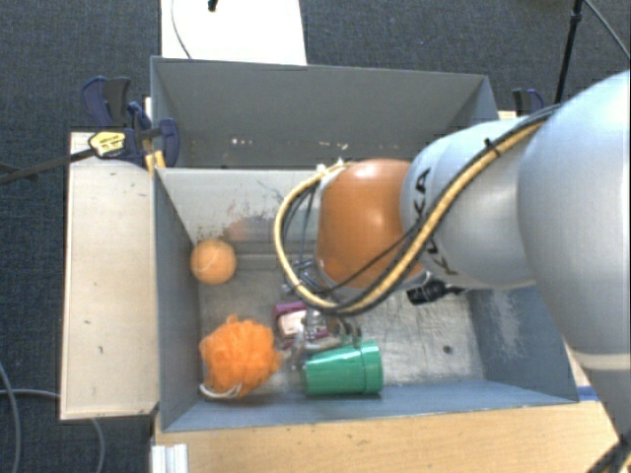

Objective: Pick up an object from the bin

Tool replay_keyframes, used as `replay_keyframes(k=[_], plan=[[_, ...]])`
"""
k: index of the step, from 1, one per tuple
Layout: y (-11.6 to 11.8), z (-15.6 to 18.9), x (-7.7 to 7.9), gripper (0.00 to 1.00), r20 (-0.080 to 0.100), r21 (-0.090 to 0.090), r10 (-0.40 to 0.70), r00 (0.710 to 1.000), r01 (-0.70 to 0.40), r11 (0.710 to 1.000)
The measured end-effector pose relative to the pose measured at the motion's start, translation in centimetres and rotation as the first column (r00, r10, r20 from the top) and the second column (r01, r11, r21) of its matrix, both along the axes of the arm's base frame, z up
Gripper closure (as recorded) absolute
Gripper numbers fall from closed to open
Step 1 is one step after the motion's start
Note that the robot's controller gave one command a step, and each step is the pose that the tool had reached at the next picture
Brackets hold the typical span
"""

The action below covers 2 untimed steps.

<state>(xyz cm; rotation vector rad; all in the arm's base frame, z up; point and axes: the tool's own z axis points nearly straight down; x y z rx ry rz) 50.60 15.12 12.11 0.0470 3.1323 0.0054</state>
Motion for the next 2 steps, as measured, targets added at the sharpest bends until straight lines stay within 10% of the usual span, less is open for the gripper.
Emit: replay_keyframes(k=[1,2], plan=[[-1.2,-4.2,1.9,0.0,-0.006,-0.002,0.051,0.999,-0.051,0.999],[-0.3,-4.3,0.2,1.0,-0.011,-0.003,0.063,0.998,-0.063,0.998]])
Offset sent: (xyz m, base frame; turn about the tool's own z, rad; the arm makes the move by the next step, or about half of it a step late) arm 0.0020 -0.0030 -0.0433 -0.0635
